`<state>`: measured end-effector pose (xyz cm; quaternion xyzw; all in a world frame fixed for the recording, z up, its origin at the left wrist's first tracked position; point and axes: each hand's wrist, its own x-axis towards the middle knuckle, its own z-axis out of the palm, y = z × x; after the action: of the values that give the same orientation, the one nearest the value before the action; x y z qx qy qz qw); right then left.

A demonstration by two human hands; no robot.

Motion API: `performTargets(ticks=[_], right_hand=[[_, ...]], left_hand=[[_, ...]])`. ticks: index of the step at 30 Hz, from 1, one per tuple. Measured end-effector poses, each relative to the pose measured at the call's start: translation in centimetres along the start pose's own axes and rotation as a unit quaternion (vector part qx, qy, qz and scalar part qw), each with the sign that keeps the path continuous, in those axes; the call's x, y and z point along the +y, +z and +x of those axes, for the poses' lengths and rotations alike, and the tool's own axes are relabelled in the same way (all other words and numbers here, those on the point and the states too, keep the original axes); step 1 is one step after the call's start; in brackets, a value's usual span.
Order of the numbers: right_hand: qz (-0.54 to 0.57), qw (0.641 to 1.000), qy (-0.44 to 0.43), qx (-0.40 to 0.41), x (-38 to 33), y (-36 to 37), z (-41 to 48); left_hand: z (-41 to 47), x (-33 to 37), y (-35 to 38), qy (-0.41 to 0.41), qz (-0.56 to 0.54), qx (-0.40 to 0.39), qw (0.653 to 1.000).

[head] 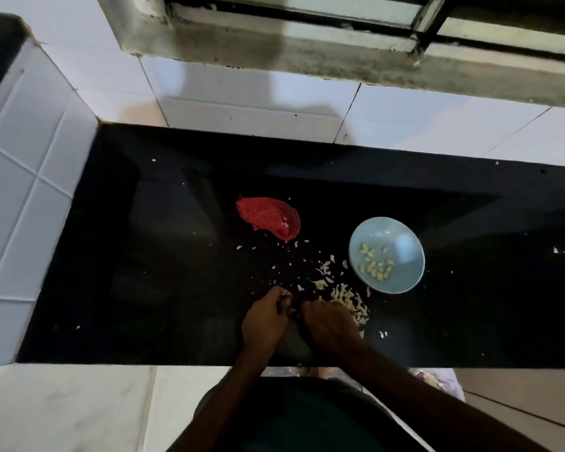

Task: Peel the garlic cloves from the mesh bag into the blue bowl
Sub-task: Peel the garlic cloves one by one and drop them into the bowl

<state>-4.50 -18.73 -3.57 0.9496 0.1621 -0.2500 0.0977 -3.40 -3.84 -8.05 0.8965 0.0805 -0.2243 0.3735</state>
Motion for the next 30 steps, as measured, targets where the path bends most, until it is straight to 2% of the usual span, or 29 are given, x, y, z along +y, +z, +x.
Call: performTargets(ticks=[3,8,11,13,14,16,18,19,23,25,27,30], right_hand=[[0.016,1.000,0.020,0.013,-0.5,-0.7,0.3],[0.075,0.992,0.103,0.015,-0.9,-0.3,0.0],[0.182,0.968,0.160,0.058,-0.3,0.1,0.2],[0.337,0.914,0.217,0.052,0.6,0.7,0.2],[0.447,0.863,0.229,0.048,1.1,0.7,0.1],[0.640,0.729,0.234,0.067,1.5,1.0,-0.5],[0.737,0.635,0.221,0.076,1.4,0.5,-1.2],[0.764,0.605,0.208,0.078,1.4,-0.1,-1.6],[0.817,0.545,0.166,0.086,1.4,-3.2,-2.8],[0.827,0.532,0.152,0.095,1.7,-4.5,-3.2],[0.814,0.555,0.122,0.120,2.1,-5.0,-3.5],[0.767,0.594,0.058,0.236,3.1,-4.9,-4.2]], left_hand=[[0.1,-0.2,-0.1,0.004,0.002,-0.004,1.000],[0.6,-0.5,-0.4,0.018,0.003,-0.021,1.000],[0.9,-0.7,-0.9,0.042,-0.025,-0.049,0.998],[0.9,-1.0,-1.1,0.069,-0.097,-0.068,0.991],[0.8,-0.9,-1.4,0.083,-0.138,-0.075,0.984],[0.1,-0.2,-1.9,0.108,-0.204,-0.094,0.968],[-0.4,0.9,-2.2,0.136,-0.243,-0.095,0.956],[-0.7,1.7,-2.3,0.153,-0.260,-0.090,0.949],[-1.4,5.1,-3.0,0.177,-0.309,-0.043,0.933],[-1.7,6.4,-3.3,0.185,-0.330,-0.017,0.925],[-2.0,7.7,-3.8,0.177,-0.369,-0.008,0.912],[-2.3,9.1,-3.9,0.194,-0.366,-0.001,0.910]])
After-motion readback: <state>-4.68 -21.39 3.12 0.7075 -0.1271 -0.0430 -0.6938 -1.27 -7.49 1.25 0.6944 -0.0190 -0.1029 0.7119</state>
